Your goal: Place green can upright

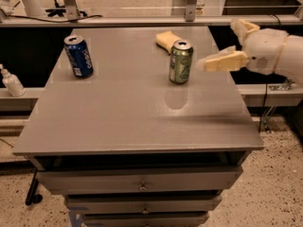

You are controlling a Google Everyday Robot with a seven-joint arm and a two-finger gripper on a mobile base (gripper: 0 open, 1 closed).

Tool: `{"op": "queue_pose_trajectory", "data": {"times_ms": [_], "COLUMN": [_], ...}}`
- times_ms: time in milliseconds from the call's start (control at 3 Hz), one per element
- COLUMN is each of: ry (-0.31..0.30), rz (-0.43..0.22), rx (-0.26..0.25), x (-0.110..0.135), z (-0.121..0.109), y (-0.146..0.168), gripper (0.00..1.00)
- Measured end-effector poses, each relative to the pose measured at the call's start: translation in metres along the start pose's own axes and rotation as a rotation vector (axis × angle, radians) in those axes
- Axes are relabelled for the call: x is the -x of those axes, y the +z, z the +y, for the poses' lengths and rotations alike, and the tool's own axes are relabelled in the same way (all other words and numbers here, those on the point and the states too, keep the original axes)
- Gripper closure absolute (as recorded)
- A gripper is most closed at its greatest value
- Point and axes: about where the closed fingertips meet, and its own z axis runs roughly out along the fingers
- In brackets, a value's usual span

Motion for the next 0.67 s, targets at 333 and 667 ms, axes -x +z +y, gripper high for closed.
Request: {"op": "queue_pose_trajectory", "data": {"times_ms": [333,667], "ry": [-0.041,-0.066], "rz": [-0.029,-0.032], "rx": [0.006,0.065], "x": [0.025,0.037], "z": [-0.021,-0.010], "y": [-0.073,-0.081], "gripper": [0.00,0.00]}}
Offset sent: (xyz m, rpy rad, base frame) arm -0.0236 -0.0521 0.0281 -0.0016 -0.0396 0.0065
